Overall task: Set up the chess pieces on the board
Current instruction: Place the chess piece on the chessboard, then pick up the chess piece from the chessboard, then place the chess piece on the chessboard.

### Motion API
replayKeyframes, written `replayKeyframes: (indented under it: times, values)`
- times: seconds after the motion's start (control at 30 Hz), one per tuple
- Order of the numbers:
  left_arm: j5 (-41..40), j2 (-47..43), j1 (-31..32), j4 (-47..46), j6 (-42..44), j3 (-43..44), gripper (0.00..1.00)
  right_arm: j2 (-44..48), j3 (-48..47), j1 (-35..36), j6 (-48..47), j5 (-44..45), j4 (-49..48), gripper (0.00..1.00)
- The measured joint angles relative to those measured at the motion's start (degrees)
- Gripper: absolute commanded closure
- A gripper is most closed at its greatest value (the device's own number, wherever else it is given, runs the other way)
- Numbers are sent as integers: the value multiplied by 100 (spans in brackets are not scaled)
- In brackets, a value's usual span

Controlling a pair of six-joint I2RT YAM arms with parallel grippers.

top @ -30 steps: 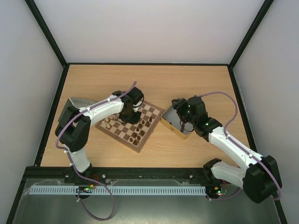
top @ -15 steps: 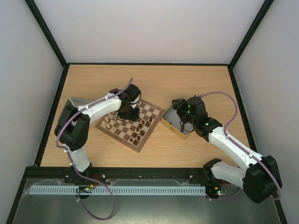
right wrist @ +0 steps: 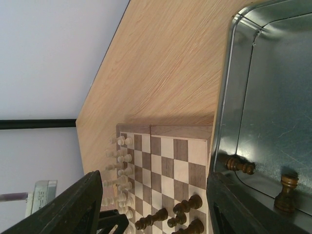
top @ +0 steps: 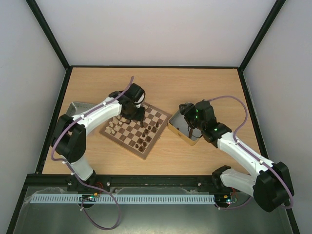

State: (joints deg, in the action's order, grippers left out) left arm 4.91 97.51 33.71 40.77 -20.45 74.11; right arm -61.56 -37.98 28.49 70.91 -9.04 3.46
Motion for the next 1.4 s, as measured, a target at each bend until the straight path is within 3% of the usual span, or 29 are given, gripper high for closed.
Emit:
replayKeyframes:
  times: [0.47, 0.8, 1.13, 1.4]
  values:
    - [216, 212, -4, -94, 4, -63, 52, -7, 2, 0, -2, 0, 0, 42]
    - [210, 420, -4, -175, 2, -120, 80, -7, 28, 0, -4, 4, 11, 42]
    - [85, 343, 87, -111, 31, -120, 82, -7, 33, 0, -4, 24, 13, 42]
    - [-50, -31, 531, 208, 24, -52, 82, -7, 72, 0, -2, 26, 17, 43]
